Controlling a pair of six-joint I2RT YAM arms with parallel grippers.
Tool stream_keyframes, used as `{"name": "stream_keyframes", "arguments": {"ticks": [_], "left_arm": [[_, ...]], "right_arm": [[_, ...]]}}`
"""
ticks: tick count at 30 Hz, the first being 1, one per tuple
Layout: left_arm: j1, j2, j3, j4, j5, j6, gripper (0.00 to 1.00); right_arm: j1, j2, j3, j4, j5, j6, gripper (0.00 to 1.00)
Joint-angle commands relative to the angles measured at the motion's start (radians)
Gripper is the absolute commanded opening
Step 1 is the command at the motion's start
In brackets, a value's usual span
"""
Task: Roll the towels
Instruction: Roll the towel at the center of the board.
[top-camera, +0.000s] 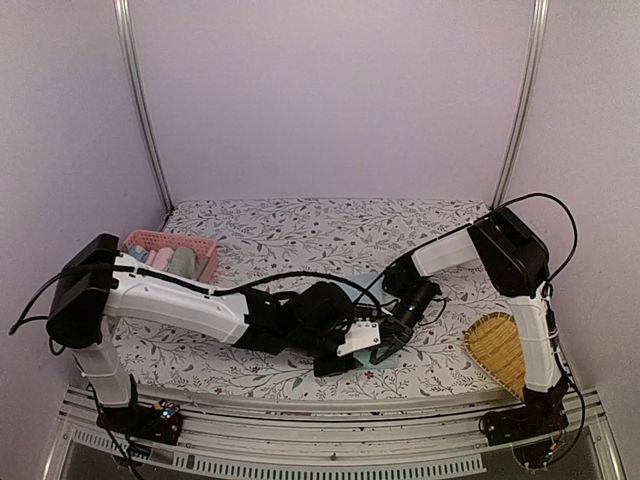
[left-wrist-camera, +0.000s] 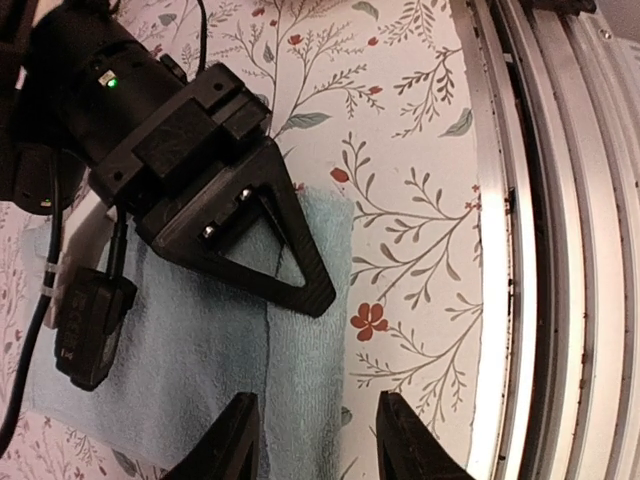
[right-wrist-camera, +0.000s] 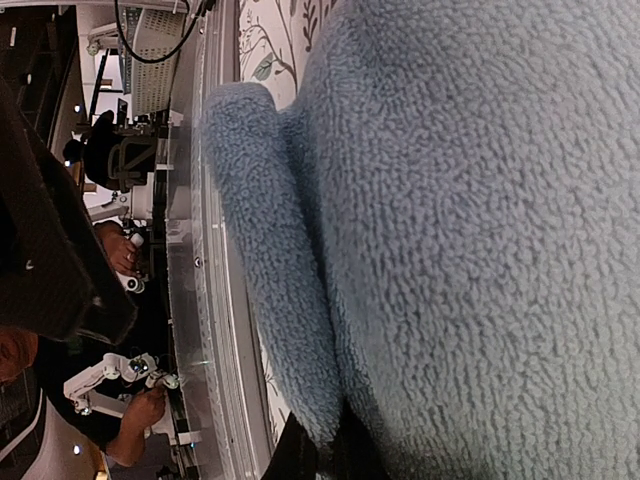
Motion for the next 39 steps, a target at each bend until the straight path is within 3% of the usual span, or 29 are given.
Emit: {"name": "stream_keyframes", "arguments": {"ticks": [1, 13, 20, 24, 32, 37, 39], "left_arm": [[-0.004, 0.081, 0.056, -0.079, -0.018, 0.097, 0.41], [0.025, 0.189, 0.059, -0.07, 0.005, 0.098, 0.39], [0.026, 0.236, 0.045, -0.085, -0.05, 0.103, 0.37], [0.026, 0.283, 0.057, -0.11, -0.101, 0.091, 0.27], [0.027, 0.293, 0.112, -0.2, -0.04, -0.01, 0.01], [0.031, 0.273, 0.136, -0.234, 0.114, -0.13, 0.0], [0.043, 0.279, 0.15, -0.251, 0.201, -0.18, 0.0]], "right_arm": [[-0.002, 0.102, -0.045, 0.071, 0.283, 0.0, 0.05], [-0.002, 0.102, -0.05, 0.072, 0.279, 0.001, 0.05], [-0.001, 0.089, -0.04, 0.044, 0.248, -0.022, 0.07], [-0.001, 0.073, -0.027, 0.001, 0.209, -0.063, 0.1], [-0.072, -0.225, -0.04, -0.044, 0.23, -0.105, 0.25], [-0.154, -0.471, -0.071, 0.022, 0.272, -0.044, 0.28], [-0.159, -0.579, -0.143, 0.13, 0.312, 0.0, 0.29]]}}
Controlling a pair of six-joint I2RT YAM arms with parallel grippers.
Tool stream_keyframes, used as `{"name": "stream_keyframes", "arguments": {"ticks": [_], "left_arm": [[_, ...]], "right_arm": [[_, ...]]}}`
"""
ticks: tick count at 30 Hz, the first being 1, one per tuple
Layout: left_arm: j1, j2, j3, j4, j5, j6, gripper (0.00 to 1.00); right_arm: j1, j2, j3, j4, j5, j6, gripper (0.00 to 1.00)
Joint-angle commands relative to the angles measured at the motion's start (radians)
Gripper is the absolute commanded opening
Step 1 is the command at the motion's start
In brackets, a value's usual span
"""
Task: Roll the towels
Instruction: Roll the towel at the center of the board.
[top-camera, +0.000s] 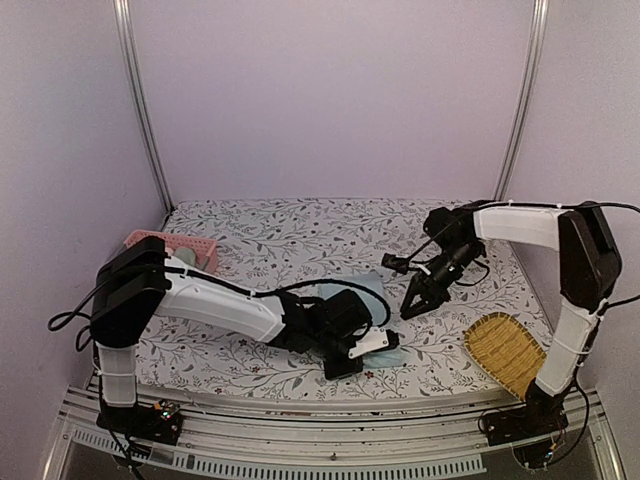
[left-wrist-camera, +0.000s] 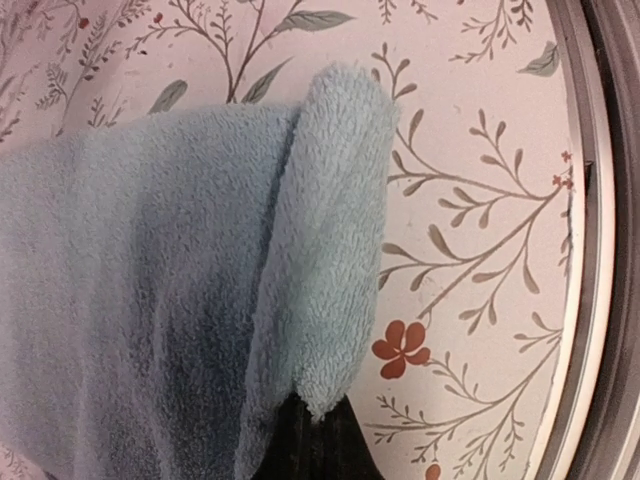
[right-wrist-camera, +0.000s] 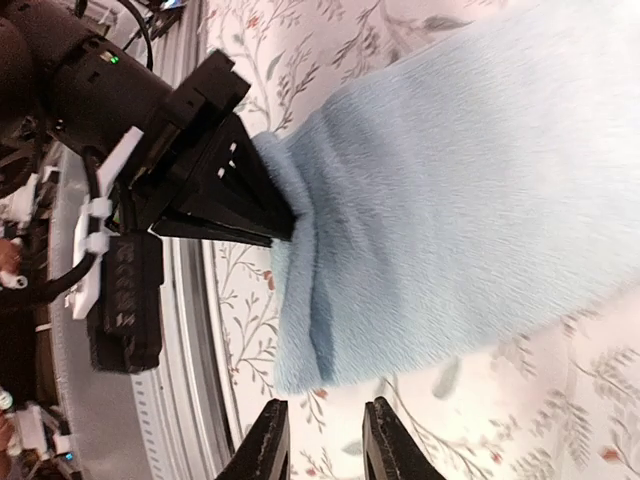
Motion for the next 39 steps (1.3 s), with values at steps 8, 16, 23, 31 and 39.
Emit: {"name": "stream_keyframes", "arguments": {"ticks": [8, 16, 23, 31, 39], "left_arm": [[0.087, 0.105, 0.092, -0.213, 0.515, -0.287, 0.0], [0.175, 0.152, 0.119, -0.182, 0.761, -0.413, 0.0], [0.214, 0.194, 0.116, -0.118, 0.88, -0.488, 0.0], [0.231, 0.238, 0.123, -0.117, 0.896, -0.536, 0.0], [0.235, 0.233, 0.102, -0.083, 0.901, -0.566, 0.0]], "right_arm": [[-0.02, -0.52, -0.335, 0.384, 0.178, 0.112, 0.3], [0.121, -0.663, -0.478, 0.384, 0.267, 0.0, 0.3], [0.353, -0.593, -0.533, 0.567, 0.509, 0.076, 0.29], [0.524, -0.464, -0.559, 0.678, 0.607, 0.078, 0.3], [0.546, -0.388, -0.557, 0.705, 0.627, 0.1, 0.32]]}}
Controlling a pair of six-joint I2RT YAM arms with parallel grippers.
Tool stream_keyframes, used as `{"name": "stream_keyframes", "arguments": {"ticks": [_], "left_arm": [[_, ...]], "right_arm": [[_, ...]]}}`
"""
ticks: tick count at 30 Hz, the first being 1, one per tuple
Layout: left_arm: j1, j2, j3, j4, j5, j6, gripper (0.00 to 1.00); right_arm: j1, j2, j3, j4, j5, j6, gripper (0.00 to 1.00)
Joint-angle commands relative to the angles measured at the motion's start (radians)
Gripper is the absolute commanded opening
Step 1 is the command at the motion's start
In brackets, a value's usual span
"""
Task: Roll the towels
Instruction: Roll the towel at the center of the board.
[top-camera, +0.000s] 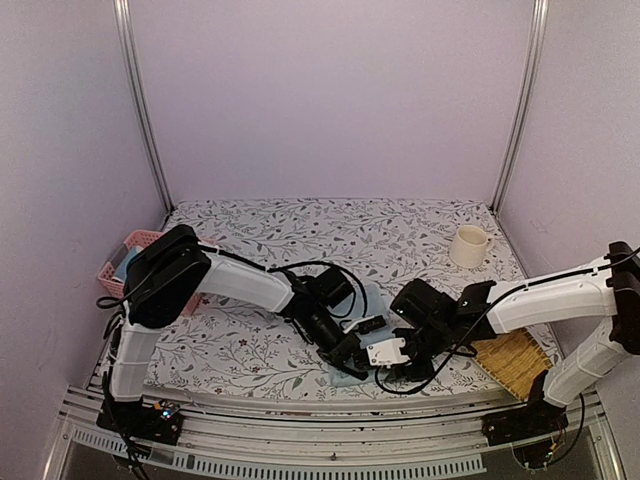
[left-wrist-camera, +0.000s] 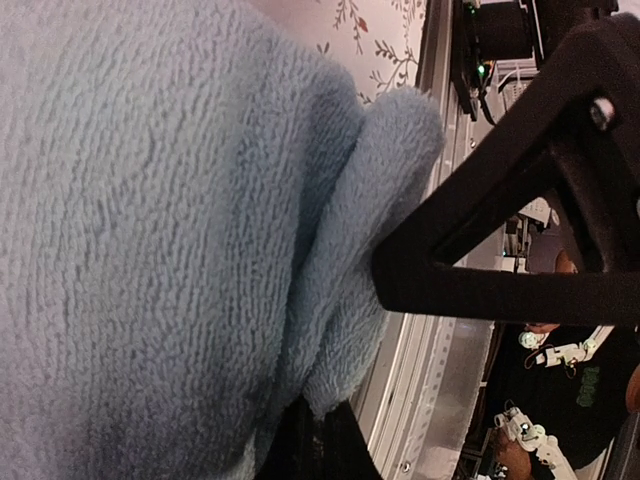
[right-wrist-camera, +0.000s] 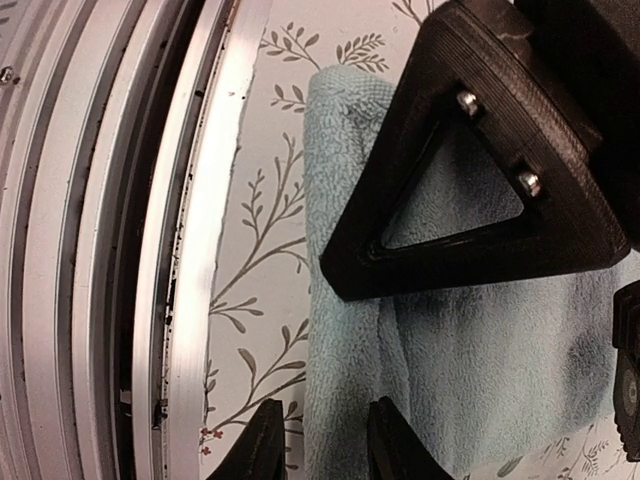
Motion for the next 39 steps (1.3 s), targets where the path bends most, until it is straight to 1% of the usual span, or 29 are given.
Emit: {"name": "stream_keyframes", "arguments": {"ticks": [1, 5, 7, 9, 10, 11, 13, 18, 20, 24, 30, 31, 32, 34, 36, 39], "left_arm": [[0.007, 0.038, -0.029, -0.002, -0.026, -0.037, 0.0], [0.008, 0.034, -0.038, 0.012, -0.028, -0.045, 0.0], [0.008, 0.027, -0.046, 0.024, -0.033, -0.051, 0.0], [0.007, 0.017, -0.057, 0.039, -0.035, -0.054, 0.0], [0.007, 0.009, -0.064, 0.053, -0.029, -0.056, 0.0], [0.006, 0.0, -0.074, 0.073, -0.021, -0.059, 0.0], [0.005, -0.026, -0.101, 0.113, -0.027, -0.07, 0.0], [0.006, -0.117, -0.203, 0.226, -0.081, -0.101, 0.01], [0.004, -0.16, -0.246, 0.278, -0.11, -0.112, 0.06], [0.0, -0.27, -0.355, 0.408, -0.172, -0.122, 0.18], [-0.006, -0.433, -0.564, 0.494, -0.286, -0.141, 0.21], [-0.013, -0.469, -0.606, 0.509, -0.314, -0.141, 0.22], [-0.026, -0.505, -0.639, 0.513, -0.353, -0.135, 0.23], [-0.067, -0.572, -0.679, 0.49, -0.45, -0.093, 0.24], [-0.132, -0.625, -0.682, 0.431, -0.592, -0.024, 0.26], [-0.233, -0.656, -0.65, 0.369, -0.791, 0.097, 0.32]], "right_arm": [[0.005, 0.036, -0.007, 0.042, 0.038, 0.024, 0.32], [0.005, 0.065, -0.006, 0.044, 0.028, 0.023, 0.32], [0.004, 0.081, -0.006, 0.043, 0.026, 0.018, 0.3], [0.004, 0.093, -0.001, 0.034, 0.012, 0.013, 0.22], [0.004, 0.099, 0.003, 0.027, 0.0, 0.011, 0.15], [0.004, 0.106, 0.009, 0.017, -0.012, 0.008, 0.1], [-0.006, 0.12, 0.027, -0.015, -0.057, 0.005, 0.04], [-0.097, 0.168, 0.111, -0.156, -0.267, -0.021, 0.03], [-0.14, 0.213, 0.163, -0.24, -0.362, -0.049, 0.02], [-0.202, 0.341, 0.268, -0.395, -0.496, -0.114, 0.03], [-0.285, 0.57, 0.419, -0.574, -0.619, -0.202, 0.02], [-0.298, 0.6, 0.425, -0.601, -0.636, -0.215, 0.02], [-0.308, 0.631, 0.471, -0.629, -0.654, -0.223, 0.03], [-0.328, 0.696, 0.524, -0.686, -0.688, -0.235, 0.02], [-0.344, 0.759, 0.575, -0.742, -0.717, -0.245, 0.03], [-0.355, 0.821, 0.621, -0.786, -0.742, -0.246, 0.03]]}}
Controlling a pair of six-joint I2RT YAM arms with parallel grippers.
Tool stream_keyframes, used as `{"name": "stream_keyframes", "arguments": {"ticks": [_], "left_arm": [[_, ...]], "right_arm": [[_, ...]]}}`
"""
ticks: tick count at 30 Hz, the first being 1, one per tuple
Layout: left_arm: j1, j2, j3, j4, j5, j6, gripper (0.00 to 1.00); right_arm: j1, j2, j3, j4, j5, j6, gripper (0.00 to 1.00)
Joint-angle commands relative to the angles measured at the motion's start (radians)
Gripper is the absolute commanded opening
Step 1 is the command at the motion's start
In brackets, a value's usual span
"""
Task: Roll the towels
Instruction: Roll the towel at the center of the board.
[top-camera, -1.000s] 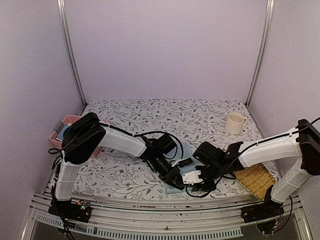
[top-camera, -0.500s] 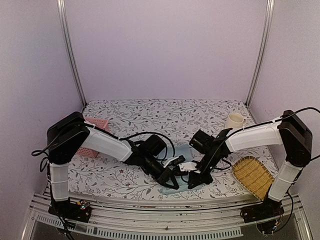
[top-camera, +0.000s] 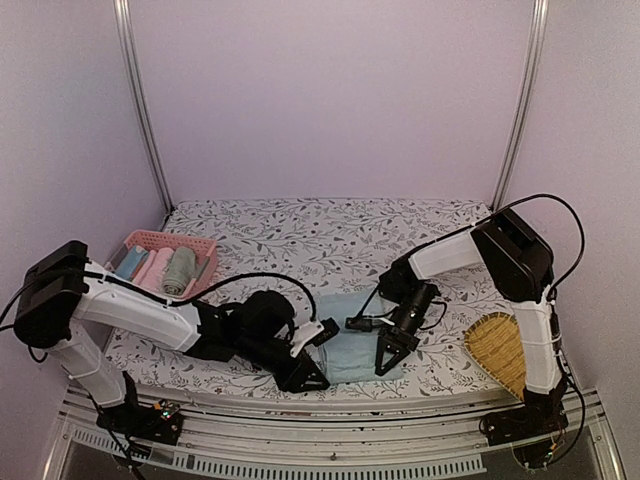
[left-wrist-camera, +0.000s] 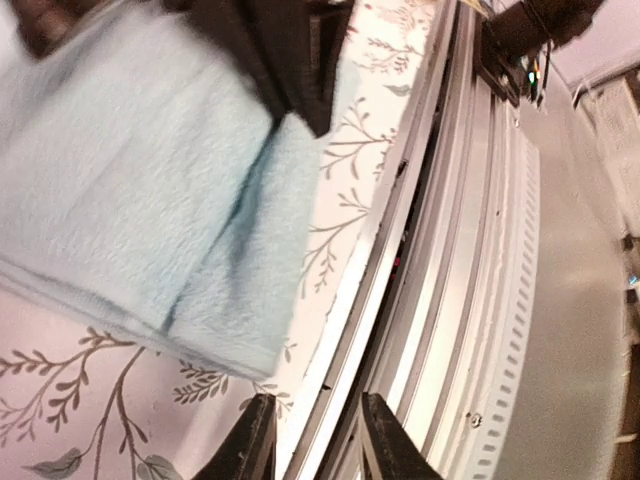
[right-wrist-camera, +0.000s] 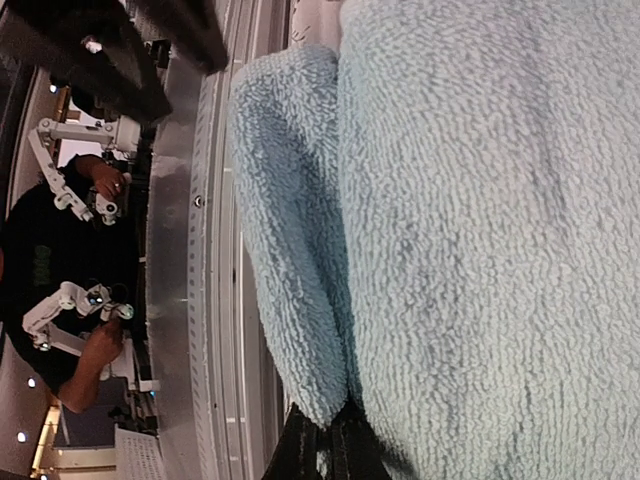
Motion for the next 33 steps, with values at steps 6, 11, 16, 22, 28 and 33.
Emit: {"name": "stream_keyframes", "arguments": {"ticks": [6, 11, 16, 22, 28, 33], "left_arm": [[-0.221, 0.066, 0.226, -0.158, -0.511, 0.415, 0.4], [-0.245, 0.237, 0.364, -0.205, -0.667, 0.581, 0.4], [-0.238, 0.307, 0.409, -0.198, -0.617, 0.618, 0.35], [-0.236, 0.332, 0.416, -0.211, -0.622, 0.586, 0.22], [-0.232, 0.325, 0.42, -0.209, -0.56, 0.558, 0.04], [-0.208, 0.31, 0.422, -0.227, -0.432, 0.514, 0.0]], "right_arm": [[-0.015, 0.129, 0.061, -0.058, 0.019, 0.013, 0.03], [-0.015, 0.129, 0.047, -0.035, 0.03, 0.033, 0.03], [-0.015, 0.129, 0.044, -0.028, 0.032, 0.044, 0.03], [-0.015, 0.12, 0.039, -0.022, 0.033, 0.048, 0.03], [-0.015, 0.095, 0.038, -0.015, 0.034, 0.047, 0.04], [-0.017, 0.029, 0.031, -0.016, 0.054, 0.058, 0.1]]}}
